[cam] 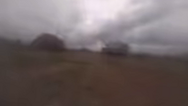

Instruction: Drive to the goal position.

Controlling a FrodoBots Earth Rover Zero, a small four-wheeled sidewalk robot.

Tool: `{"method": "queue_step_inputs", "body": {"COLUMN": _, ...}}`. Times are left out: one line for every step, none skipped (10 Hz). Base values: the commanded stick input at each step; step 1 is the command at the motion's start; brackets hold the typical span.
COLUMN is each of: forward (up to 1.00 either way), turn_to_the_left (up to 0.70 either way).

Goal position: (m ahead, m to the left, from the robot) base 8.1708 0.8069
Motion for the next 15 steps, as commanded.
{"method": "queue_step_inputs", "body": {"forward": 0.85, "turn_to_the_left": -0.22}}
{"method": "queue_step_inputs", "body": {"forward": 0.85, "turn_to_the_left": -0.05}}
{"method": "queue_step_inputs", "body": {"forward": 0.85, "turn_to_the_left": 0.00}}
{"method": "queue_step_inputs", "body": {"forward": 0.85, "turn_to_the_left": 0.00}}
{"method": "queue_step_inputs", "body": {"forward": 0.85, "turn_to_the_left": 0.00}}
{"method": "queue_step_inputs", "body": {"forward": 0.85, "turn_to_the_left": 0.00}}
{"method": "queue_step_inputs", "body": {"forward": 0.85, "turn_to_the_left": 0.00}}
{"method": "queue_step_inputs", "body": {"forward": 0.85, "turn_to_the_left": 0.00}}
{"method": "queue_step_inputs", "body": {"forward": 0.85, "turn_to_the_left": 0.00}}
{"method": "queue_step_inputs", "body": {"forward": 0.85, "turn_to_the_left": 0.00}}
{"method": "queue_step_inputs", "body": {"forward": 0.85, "turn_to_the_left": 0.00}}
{"method": "queue_step_inputs", "body": {"forward": 0.85, "turn_to_the_left": 0.00}}
{"method": "queue_step_inputs", "body": {"forward": 0.85, "turn_to_the_left": 0.00}}
{"method": "queue_step_inputs", "body": {"forward": 0.85, "turn_to_the_left": 0.00}}
{"method": "queue_step_inputs", "body": {"forward": 0.85, "turn_to_the_left": 0.00}}
